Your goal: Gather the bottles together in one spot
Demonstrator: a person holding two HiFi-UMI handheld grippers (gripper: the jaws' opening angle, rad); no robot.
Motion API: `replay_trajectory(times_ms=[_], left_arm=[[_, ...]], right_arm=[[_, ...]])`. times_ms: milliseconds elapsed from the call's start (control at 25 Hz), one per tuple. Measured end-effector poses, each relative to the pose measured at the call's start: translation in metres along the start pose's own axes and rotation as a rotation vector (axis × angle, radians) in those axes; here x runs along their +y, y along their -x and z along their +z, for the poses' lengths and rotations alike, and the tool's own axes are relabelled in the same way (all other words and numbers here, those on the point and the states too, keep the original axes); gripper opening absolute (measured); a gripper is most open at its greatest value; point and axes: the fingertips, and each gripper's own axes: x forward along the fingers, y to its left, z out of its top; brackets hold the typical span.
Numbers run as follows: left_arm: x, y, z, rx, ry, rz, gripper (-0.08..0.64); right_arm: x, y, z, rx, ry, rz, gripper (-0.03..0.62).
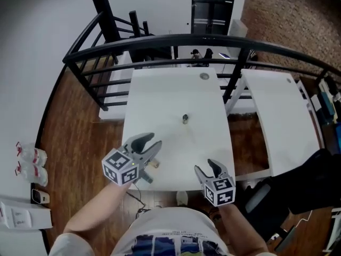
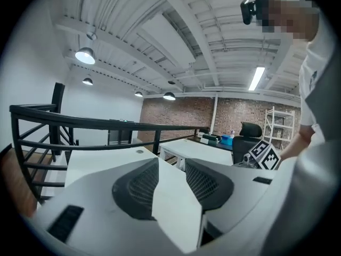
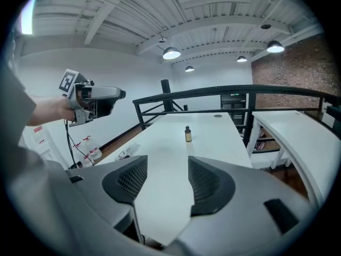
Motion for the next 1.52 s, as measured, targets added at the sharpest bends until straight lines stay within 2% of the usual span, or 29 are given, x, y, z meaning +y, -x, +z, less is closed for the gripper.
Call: replay_trajectory(times_ms=[160,360,480,760,1000,1320,1520], left_arm=[[-0.018,0.075,-0.013,-0.037,0.053,0.048,0.135],[-0.034,0.136,-0.057,0.011,0.099,0.115,0.141],[-0.045,0.154,-0.081,0.035,0.165,0.128,0.141],[-0.083,0.164,-0.105,0.063,0.24,0.088,0.141],[-0.107,0.165,-0.114,0.104,0.253,0.064,0.143],[-0.094,0.168,-0.128,0.092,0.289,0.105,0.156],[-0.072,0.161,-0.157,0.163,0.288,0.147,0.158]], right_arm=[[0.038,0.024,-0.01,0.013,0.007,-0.011,0.262],[0.073,0.049,-0.011,0.006,0.018,-0.035,0.264],[0.086,0.063,-0.009,0.004,0.026,-0.048,0.264],[0.109,0.085,-0.019,0.013,0.051,-0.056,0.264],[0.116,0.094,-0.026,0.023,0.064,-0.047,0.264],[0.118,0.092,-0.027,0.02,0.068,-0.038,0.264],[0.113,0.084,-0.032,0.024,0.057,-0.038,0.264]])
